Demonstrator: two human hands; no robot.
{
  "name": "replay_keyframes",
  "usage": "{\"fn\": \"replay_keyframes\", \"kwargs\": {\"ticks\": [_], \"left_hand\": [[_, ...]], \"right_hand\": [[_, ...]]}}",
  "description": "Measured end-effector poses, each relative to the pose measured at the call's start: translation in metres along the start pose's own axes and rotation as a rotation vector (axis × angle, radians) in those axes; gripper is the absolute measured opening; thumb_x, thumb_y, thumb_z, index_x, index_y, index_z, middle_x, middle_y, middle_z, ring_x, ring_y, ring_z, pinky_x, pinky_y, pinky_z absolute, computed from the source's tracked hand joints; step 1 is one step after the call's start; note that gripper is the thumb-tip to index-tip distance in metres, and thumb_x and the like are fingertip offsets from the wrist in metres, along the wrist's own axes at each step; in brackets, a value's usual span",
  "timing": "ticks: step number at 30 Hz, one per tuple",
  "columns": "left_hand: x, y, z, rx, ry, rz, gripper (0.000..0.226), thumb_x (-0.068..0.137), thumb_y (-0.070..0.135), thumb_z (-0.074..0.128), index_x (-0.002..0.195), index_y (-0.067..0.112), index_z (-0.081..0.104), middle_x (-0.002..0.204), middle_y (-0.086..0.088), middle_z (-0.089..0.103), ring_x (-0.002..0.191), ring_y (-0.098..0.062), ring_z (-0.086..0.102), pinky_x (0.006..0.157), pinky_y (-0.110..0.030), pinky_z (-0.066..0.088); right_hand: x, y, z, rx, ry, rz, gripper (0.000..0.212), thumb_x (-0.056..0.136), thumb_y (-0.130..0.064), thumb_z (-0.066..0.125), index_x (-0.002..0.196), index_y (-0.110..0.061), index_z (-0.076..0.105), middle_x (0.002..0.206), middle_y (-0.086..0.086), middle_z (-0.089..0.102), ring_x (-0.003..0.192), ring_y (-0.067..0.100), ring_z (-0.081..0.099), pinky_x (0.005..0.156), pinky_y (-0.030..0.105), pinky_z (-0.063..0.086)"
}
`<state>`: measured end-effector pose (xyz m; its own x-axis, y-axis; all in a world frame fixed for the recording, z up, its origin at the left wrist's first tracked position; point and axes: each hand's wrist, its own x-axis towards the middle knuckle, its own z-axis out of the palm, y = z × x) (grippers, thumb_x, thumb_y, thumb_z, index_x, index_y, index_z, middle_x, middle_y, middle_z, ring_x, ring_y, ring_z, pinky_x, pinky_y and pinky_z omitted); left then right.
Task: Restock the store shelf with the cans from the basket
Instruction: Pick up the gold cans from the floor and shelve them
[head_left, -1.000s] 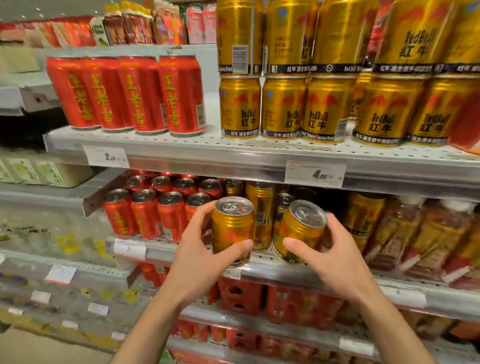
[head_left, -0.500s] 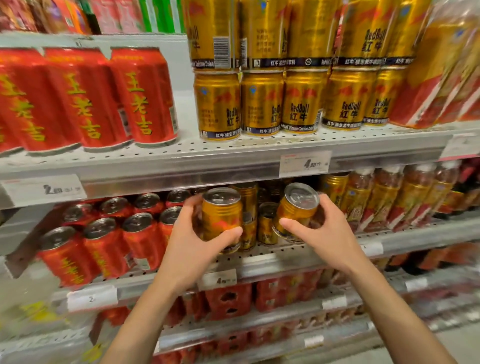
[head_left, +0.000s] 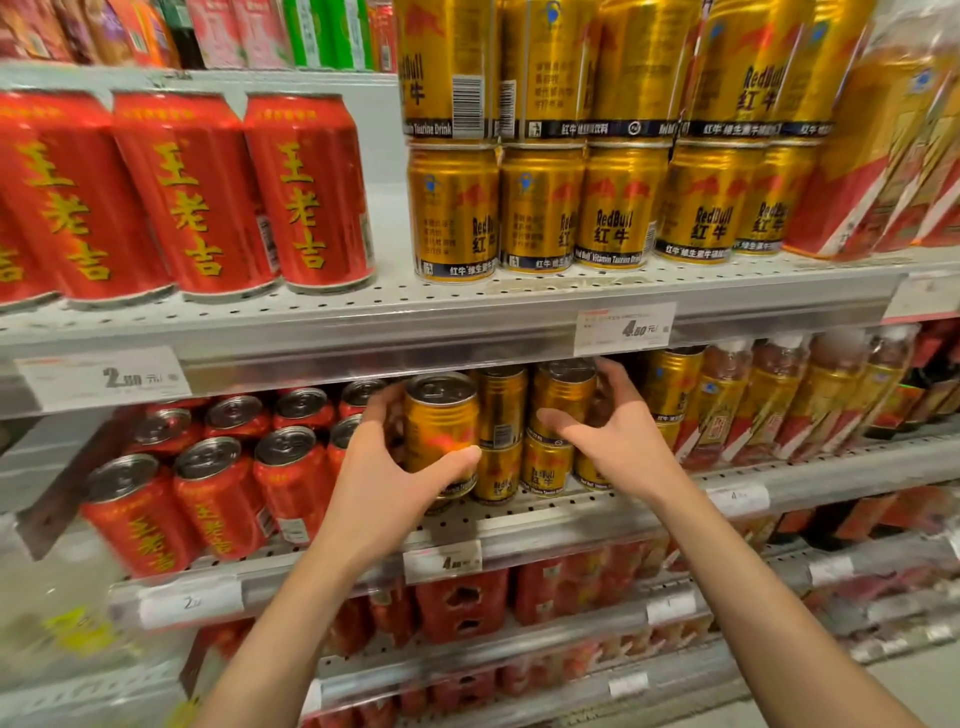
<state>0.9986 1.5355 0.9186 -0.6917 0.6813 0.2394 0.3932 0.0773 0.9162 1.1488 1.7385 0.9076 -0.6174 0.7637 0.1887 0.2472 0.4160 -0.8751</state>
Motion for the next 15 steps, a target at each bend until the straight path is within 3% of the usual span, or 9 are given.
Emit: {"fn": "replay_keyframes", "kwargs": {"ticks": [5,10,15], "left_hand": [[0.002,-0.001,-0.002,0.001,0.006,-0.006,0.087,0.069,0.039,0.090,0.142,0.030,0.043,0.117,0.019,0.068,0.107,0.005,0.064,0.092,-0.021,0.052],[0.006,0.001,-0.006,0.020,0.011,-0.020,0.079,0.070,0.039,0.090,0.136,0.031,0.047,0.112,0.022,0.068,0.103,0.008,0.065,0.090,-0.022,0.052],[0.018,0.006,-0.010,0.110,0.023,-0.029,0.058,0.072,0.040,0.089,0.118,0.037,0.052,0.107,0.016,0.072,0.099,-0.001,0.068,0.089,-0.027,0.053]], "right_hand": [[0.004,0.000,0.000,0.014,-0.026,0.013,0.086,0.084,-0.042,0.080,0.153,-0.026,0.031,0.131,-0.017,0.054,0.125,0.004,0.052,0.115,0.034,0.041],[0.005,0.002,0.002,-0.044,-0.043,0.023,0.100,0.076,-0.071,0.072,0.157,-0.035,0.025,0.154,-0.006,0.049,0.142,0.014,0.046,0.117,0.045,0.040],[0.004,0.002,0.002,-0.058,-0.045,0.013,0.093,0.085,-0.058,0.072,0.159,-0.032,0.021,0.155,-0.004,0.047,0.144,0.016,0.044,0.117,0.040,0.039]]}}
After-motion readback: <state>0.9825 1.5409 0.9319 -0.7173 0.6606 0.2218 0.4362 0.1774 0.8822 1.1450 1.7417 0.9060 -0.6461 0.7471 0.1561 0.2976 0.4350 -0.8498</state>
